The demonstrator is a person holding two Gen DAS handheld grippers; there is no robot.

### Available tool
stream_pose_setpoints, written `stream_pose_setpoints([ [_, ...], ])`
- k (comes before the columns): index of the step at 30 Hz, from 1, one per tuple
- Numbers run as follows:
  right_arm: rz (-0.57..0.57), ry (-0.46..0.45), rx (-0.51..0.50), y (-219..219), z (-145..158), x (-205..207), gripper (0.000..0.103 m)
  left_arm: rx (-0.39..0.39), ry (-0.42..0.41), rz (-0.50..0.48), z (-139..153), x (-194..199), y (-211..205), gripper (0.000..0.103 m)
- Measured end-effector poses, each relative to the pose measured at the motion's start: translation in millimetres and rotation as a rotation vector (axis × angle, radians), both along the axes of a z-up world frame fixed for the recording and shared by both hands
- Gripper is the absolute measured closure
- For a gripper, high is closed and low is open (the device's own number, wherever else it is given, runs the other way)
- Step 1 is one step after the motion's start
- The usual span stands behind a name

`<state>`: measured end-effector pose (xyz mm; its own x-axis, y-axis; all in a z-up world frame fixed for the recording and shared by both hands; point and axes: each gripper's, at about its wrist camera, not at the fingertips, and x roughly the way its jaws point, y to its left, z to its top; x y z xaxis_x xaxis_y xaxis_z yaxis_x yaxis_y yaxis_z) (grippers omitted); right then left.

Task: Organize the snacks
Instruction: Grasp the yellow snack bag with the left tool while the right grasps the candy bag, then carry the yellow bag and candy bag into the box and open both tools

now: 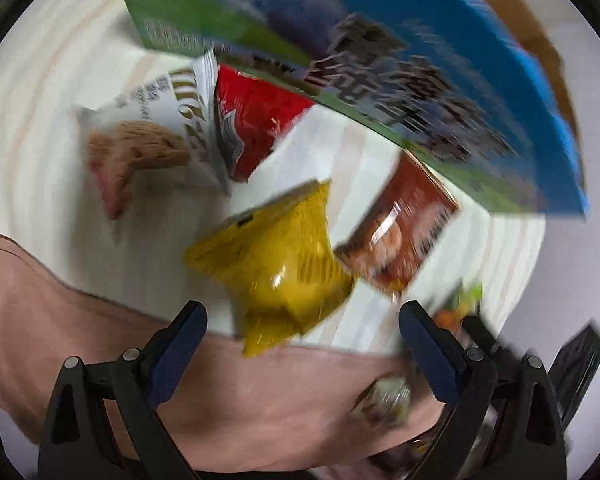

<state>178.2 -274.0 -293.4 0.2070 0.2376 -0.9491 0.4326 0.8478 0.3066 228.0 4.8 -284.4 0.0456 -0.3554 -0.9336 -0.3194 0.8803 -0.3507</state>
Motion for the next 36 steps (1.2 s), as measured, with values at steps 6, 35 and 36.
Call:
stream_pose_setpoints([
  [6,0.077,0.044,-0.069,10,-20,8,0.04,0.122,0.0,-0.05,-20,25,-24,0.038],
  [35,0.272,0.011,-0.146,59,-32,-20,0.054,0.258,-0.097,-0.252,-24,-47,-10,0.062],
  [36,0.273,0.005,-0.134,61,-28,-20,0.054,0.257,-0.098,-0.256,-21,-49,-4,0.062],
])
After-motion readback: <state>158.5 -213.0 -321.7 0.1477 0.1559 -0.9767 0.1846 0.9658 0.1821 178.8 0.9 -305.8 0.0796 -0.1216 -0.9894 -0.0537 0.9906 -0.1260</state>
